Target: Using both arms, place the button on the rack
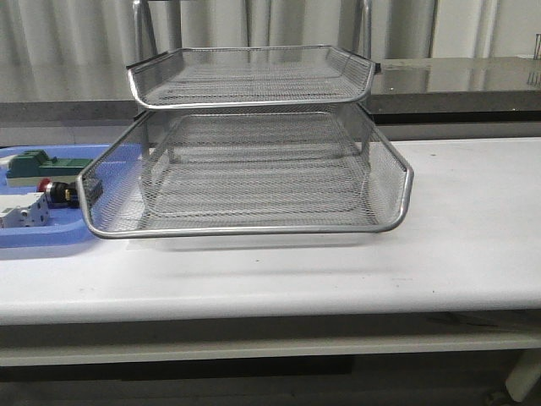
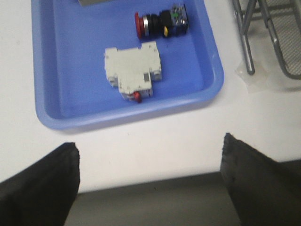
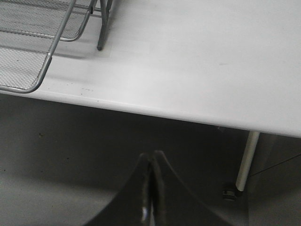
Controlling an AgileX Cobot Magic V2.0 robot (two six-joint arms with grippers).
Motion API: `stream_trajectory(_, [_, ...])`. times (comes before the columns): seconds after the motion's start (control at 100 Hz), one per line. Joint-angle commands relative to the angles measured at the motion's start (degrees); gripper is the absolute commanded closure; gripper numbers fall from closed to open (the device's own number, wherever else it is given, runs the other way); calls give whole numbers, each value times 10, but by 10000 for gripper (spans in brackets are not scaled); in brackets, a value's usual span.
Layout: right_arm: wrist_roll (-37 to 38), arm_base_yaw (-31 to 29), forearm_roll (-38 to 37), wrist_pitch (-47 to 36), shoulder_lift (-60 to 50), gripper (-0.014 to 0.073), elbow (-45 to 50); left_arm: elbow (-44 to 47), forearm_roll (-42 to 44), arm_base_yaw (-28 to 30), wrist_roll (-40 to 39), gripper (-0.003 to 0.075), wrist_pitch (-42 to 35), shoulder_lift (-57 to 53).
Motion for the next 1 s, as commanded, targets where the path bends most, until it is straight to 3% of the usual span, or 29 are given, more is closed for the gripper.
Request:
stream_trajectory(0.0, [-2, 0, -2, -35, 1, 662, -18, -68, -1, 0, 33, 143, -35, 18])
stream_trajectory(0.37, [-2, 0, -2, -35, 1, 662, -18, -352, -2, 0, 236, 143, 70, 244])
stream_trajectory(0.57, [-2, 0, -2, -35, 1, 662, -18, -492, -5, 0, 273, 143, 155, 364])
stream_trajectory(0.99, [-2, 0, -2, -35, 1, 662, -18, -621, -47, -1, 362, 143, 221, 522])
